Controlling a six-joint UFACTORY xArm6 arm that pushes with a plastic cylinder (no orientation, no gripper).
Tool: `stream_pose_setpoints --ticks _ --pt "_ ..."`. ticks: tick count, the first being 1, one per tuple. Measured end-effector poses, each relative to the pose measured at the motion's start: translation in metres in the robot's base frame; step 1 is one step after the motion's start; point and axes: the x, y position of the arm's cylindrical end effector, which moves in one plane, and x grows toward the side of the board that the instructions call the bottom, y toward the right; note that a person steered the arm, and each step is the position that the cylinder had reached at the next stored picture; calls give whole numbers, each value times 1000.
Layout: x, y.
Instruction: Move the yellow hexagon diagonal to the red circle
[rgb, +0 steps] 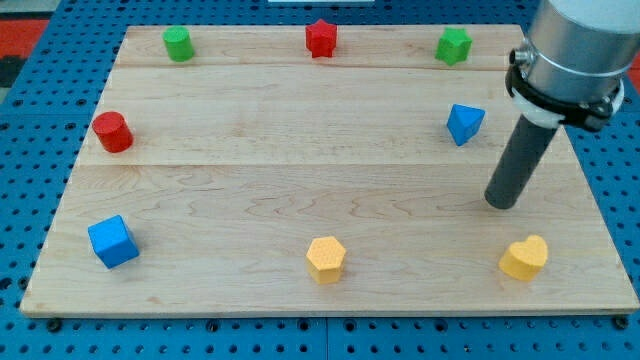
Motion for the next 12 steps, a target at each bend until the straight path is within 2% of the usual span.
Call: stream_pose_setpoints --ticks 1,2,3,4,5,6,7,8,9,10,11,12 --pt "-2 -7" --pt "11 -81" --pt "68 -116" --pt "81 -127" --pt "37 -201" --pt "53 -186" --pt "84 -211" --pt "53 -282" --pt "-17 -339" --pt "-77 -350" --pt "-106 -306" --pt "-156 -334"
